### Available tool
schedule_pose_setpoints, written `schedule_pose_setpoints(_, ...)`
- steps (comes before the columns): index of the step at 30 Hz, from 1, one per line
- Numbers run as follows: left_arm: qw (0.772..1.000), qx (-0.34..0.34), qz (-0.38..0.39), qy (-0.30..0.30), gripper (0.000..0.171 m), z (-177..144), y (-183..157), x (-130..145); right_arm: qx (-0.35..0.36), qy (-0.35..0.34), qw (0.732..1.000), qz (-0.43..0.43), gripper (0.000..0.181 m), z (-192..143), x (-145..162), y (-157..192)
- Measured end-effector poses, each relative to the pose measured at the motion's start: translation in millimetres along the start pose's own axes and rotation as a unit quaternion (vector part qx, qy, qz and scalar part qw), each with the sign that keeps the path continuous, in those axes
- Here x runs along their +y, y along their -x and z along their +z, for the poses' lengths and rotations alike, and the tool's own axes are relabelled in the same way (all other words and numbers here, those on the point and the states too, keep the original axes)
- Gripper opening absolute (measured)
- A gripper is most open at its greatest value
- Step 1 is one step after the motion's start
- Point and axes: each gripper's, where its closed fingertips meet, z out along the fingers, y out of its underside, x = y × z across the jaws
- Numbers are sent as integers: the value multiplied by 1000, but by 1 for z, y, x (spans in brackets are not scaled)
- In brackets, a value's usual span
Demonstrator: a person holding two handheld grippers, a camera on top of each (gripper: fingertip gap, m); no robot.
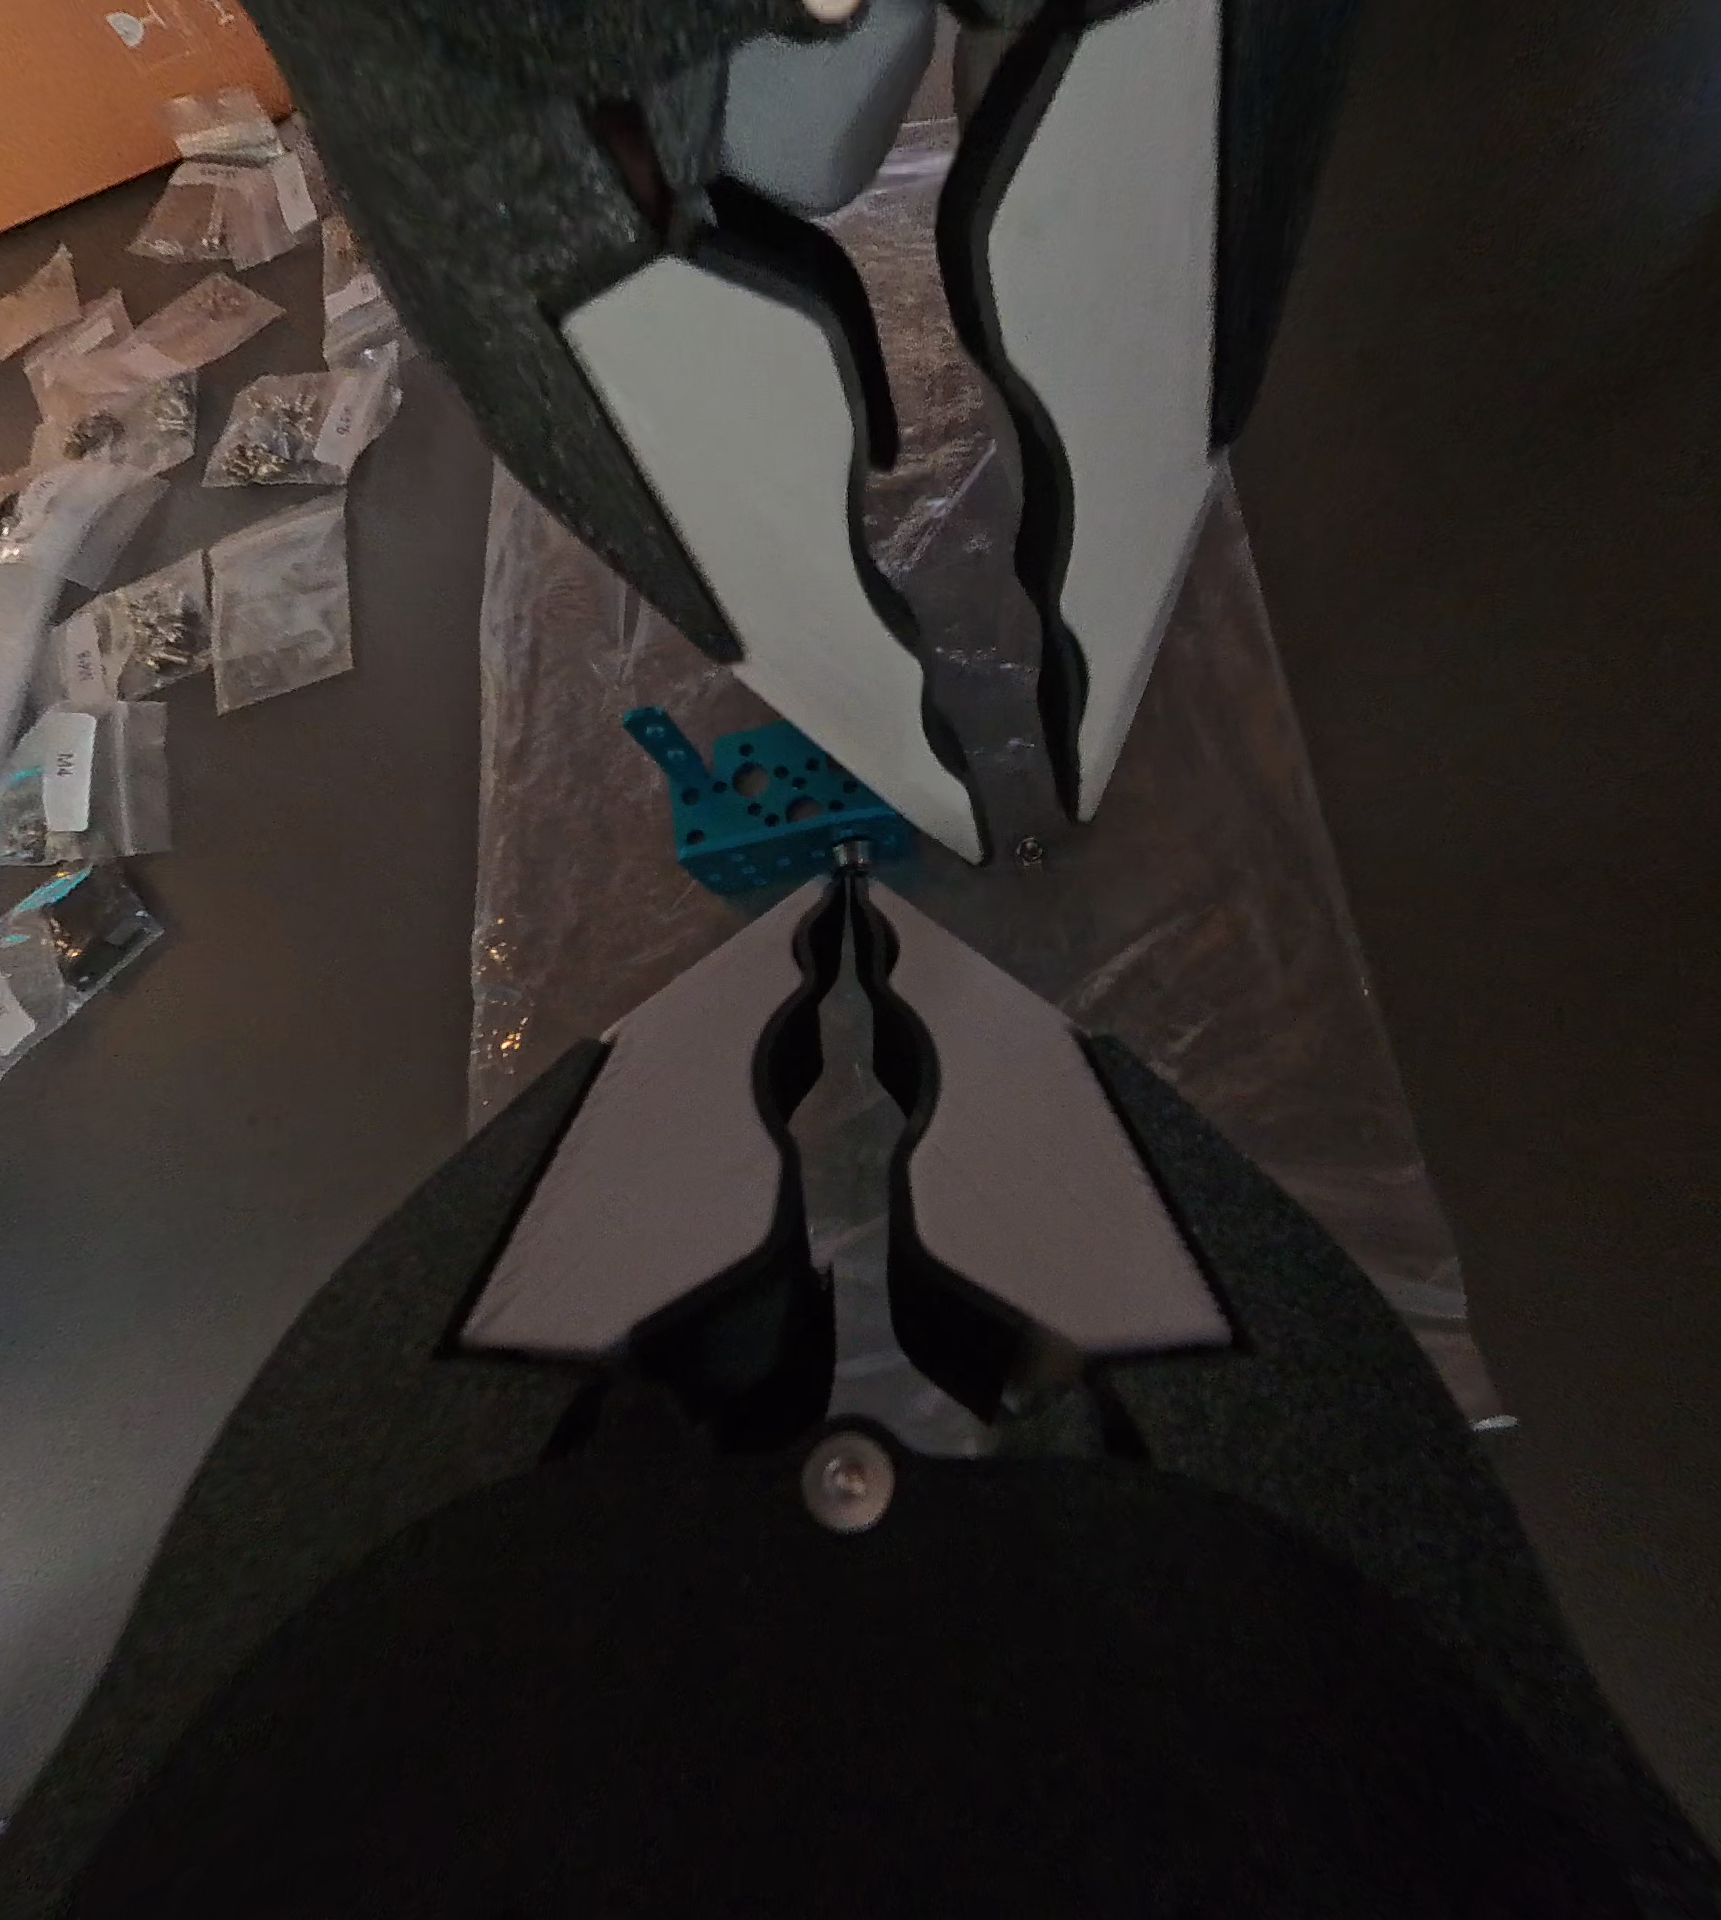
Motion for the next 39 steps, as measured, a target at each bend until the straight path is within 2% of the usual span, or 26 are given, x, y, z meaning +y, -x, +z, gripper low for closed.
schedule_pose_setpoints(11,1000,-2,-7,-2,2,1,1,0,-2,8,1000,26,5,5,-2,-5)
schedule_pose_setpoints(20,1000,-2,-4,7,2,3,0,4,9,5,1000,-3,2,3,-3,-4)
schedule_pose_setpoints(26,1000,-7,3,10,2,2,2,5,2,-22,1000,-2,2,-13,-4,-2)
schedule_pose_setpoints(31,1000,-10,7,1,2,1,2,2,33,-37,997,59,1,-39,10,-30)
schedule_pose_setpoints(33,1000,-10,9,0,2,1,2,1,41,-34,995,83,2,-33,18,-40)
schedule_pose_setpoints(39,1000,-10,9,-4,2,2,1,0,9,-62,994,94,1,-18,14,-38)
